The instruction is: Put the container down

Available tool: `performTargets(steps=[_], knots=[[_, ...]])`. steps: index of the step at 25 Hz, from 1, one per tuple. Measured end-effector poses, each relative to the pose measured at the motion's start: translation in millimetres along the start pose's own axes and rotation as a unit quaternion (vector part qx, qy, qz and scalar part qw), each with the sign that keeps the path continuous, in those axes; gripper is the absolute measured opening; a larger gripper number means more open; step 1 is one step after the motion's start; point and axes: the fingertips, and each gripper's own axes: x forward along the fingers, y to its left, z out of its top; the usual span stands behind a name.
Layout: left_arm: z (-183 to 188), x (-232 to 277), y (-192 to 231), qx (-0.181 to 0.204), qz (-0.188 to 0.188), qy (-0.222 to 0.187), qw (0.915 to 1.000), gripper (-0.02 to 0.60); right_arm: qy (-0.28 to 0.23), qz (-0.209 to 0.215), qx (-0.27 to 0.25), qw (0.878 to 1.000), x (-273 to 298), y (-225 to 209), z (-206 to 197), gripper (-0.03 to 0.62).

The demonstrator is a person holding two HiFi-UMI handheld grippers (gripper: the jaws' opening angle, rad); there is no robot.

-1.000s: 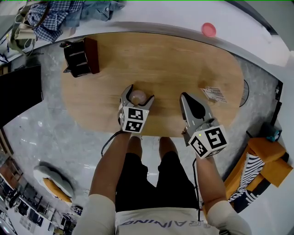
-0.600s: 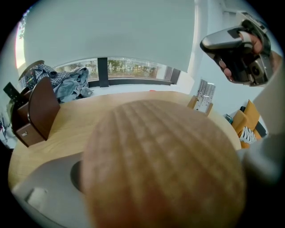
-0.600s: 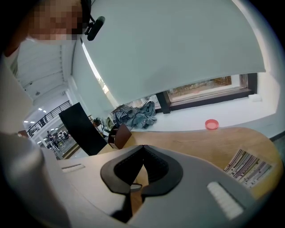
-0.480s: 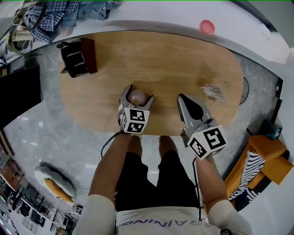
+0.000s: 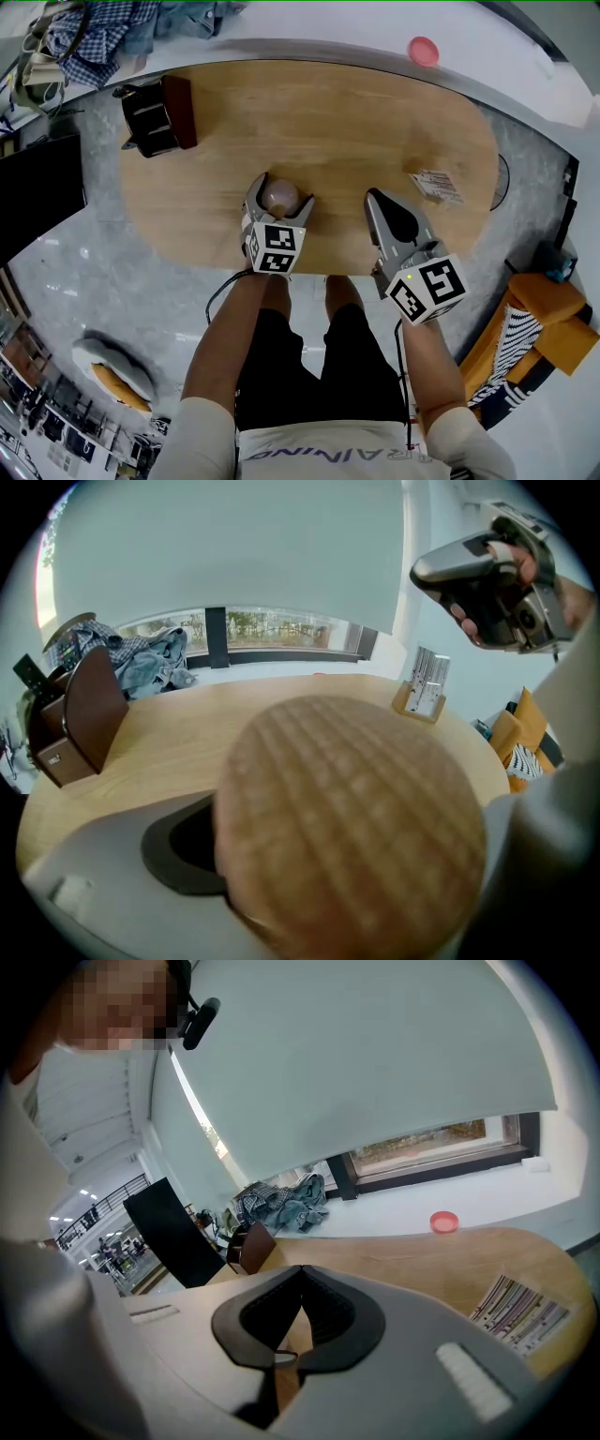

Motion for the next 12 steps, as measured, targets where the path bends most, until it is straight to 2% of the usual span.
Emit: performTargets(steps=[12], knots=[[-12, -9, -3, -0.004, -0.025, 0.025, 0.9993, 0.481, 0.002, -0.001, -0.004, 1.000, -1, 0, 0, 0.014]])
